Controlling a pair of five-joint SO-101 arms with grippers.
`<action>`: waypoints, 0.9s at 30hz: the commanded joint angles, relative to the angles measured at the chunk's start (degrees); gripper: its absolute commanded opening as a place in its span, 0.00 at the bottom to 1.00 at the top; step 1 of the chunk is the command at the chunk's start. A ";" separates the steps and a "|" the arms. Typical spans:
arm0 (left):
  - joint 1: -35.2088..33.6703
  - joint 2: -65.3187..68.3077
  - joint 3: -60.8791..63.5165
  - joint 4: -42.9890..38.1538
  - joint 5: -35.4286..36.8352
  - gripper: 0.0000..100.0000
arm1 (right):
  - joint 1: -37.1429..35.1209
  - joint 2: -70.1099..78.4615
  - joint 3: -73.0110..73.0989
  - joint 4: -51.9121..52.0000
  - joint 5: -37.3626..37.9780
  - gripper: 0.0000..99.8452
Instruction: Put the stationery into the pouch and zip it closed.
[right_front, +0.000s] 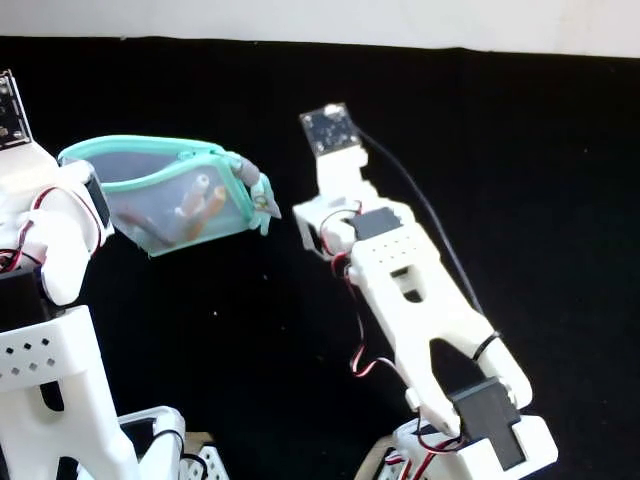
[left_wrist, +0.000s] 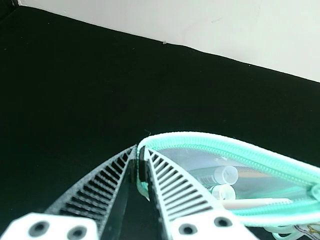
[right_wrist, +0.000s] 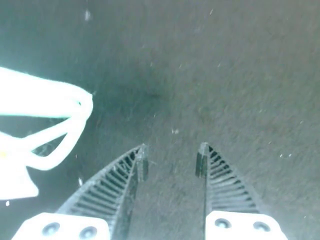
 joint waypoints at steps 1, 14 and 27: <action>0.75 4.79 1.01 0.88 -0.26 0.01 | -1.89 -2.33 1.01 -0.92 -0.18 0.16; 0.75 4.79 1.01 0.88 -0.26 0.01 | -6.11 -2.24 1.54 -1.54 -0.26 0.16; 0.66 4.79 1.10 0.88 -0.35 0.01 | -8.84 5.23 1.63 -17.89 -0.62 0.16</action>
